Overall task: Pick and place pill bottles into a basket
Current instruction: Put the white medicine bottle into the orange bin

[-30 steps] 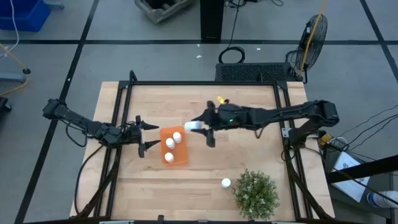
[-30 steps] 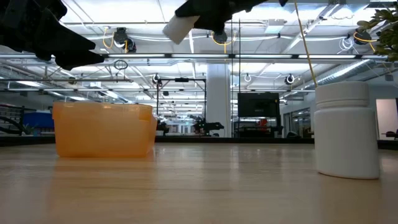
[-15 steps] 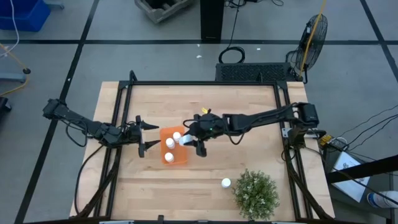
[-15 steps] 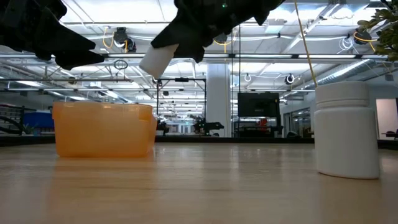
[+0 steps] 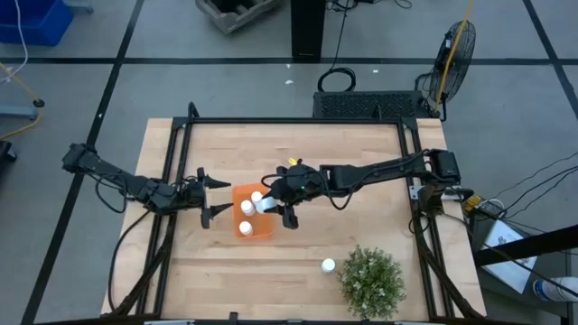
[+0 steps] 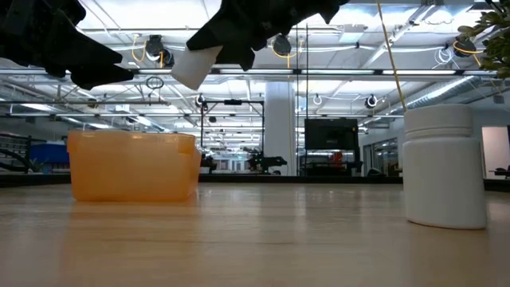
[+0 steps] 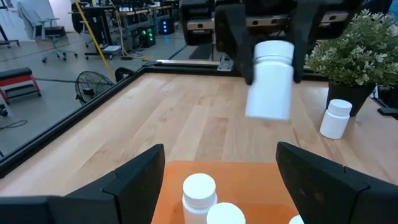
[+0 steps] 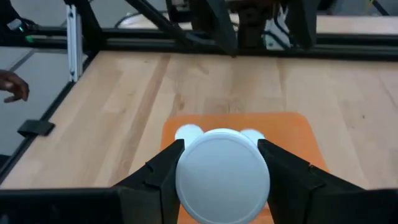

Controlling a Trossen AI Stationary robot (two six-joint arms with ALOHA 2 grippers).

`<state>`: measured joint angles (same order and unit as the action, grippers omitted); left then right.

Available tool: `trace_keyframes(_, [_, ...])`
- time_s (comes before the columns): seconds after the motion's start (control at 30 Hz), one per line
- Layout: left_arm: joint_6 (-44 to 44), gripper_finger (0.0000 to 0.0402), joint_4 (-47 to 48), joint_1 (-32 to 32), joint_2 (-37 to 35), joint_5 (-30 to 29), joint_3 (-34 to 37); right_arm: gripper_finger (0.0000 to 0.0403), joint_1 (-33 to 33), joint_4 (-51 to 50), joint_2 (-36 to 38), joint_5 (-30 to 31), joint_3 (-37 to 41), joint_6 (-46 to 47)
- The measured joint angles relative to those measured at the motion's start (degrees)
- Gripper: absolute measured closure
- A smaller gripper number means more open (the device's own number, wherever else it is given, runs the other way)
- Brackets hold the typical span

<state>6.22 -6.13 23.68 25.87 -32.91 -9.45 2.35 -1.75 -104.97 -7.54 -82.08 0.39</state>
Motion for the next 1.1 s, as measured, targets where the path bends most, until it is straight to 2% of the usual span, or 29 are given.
trace_keyframes(0.9, [0.00,0.0091,-0.99,-0.02,-0.02,-0.02,0.00,0.0239,2.47,-5.02,0.59,0.37,0.07,-2.82])
trace_keyframes(1.1, [0.50,0.0091,-9.03,-0.02,-0.01,1.66,-0.01,0.0239,2.08,-9.89,3.42,6.62,0.09,-4.14])
